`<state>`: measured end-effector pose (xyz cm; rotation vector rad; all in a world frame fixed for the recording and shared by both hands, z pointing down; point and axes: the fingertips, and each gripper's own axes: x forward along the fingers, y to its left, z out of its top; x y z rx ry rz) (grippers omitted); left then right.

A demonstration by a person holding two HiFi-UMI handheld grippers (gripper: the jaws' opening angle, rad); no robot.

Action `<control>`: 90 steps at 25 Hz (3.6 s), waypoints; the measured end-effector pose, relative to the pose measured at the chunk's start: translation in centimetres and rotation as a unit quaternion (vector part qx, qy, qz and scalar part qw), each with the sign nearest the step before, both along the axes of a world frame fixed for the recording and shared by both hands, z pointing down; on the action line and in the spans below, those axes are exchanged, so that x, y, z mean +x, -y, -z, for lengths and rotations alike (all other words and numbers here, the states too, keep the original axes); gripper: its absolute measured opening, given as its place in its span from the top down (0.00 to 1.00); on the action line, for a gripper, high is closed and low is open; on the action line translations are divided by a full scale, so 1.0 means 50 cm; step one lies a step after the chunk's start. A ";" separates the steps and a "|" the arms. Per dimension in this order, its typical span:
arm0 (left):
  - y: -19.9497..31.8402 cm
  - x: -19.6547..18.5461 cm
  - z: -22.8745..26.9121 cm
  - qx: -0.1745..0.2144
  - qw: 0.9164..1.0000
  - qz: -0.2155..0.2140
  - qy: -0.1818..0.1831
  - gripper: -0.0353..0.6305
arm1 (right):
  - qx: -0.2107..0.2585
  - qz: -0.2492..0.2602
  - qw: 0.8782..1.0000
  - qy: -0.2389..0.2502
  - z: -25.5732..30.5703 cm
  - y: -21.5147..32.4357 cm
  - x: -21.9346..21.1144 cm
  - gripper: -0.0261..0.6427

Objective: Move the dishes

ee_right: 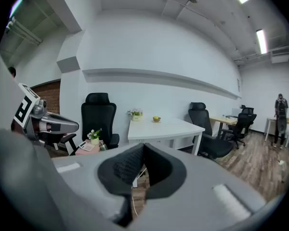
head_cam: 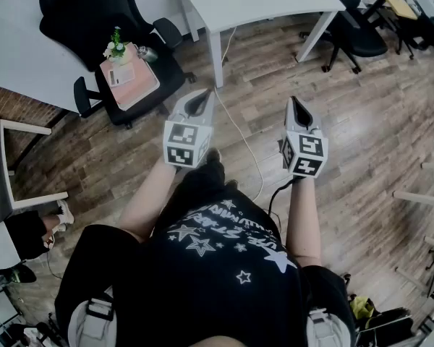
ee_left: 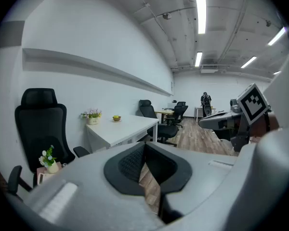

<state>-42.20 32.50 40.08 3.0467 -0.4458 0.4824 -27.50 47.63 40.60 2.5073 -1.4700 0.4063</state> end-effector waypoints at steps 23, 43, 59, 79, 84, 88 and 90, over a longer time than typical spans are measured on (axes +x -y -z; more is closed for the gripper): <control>-0.019 0.021 -0.008 -0.023 1.000 -0.010 -0.004 0.93 | 0.038 0.018 0.999 0.005 0.009 -0.018 0.010 0.65; 0.402 0.447 -0.062 -0.050 0.998 0.032 -0.009 0.93 | 0.003 0.047 0.999 0.001 0.002 0.403 0.477 0.61; 0.653 0.580 -0.065 -0.066 0.994 0.088 -0.006 0.93 | 0.007 0.079 0.997 0.012 0.003 0.688 0.687 0.61; 0.852 0.847 -0.055 -0.042 0.961 0.274 0.019 0.93 | 0.002 0.268 0.962 0.050 -0.019 1.086 1.047 0.61; 0.891 0.884 -0.041 -0.026 0.945 0.324 0.028 0.93 | -0.015 0.330 0.942 0.054 -0.031 1.182 1.091 0.61; 0.909 0.895 -0.039 -0.026 0.934 0.355 0.034 0.93 | -0.038 0.374 0.925 0.057 -0.054 1.247 1.099 0.56; 0.920 0.897 -0.038 -0.025 0.930 0.364 0.038 0.93 | -0.052 0.385 0.919 0.057 -0.069 1.276 1.099 0.56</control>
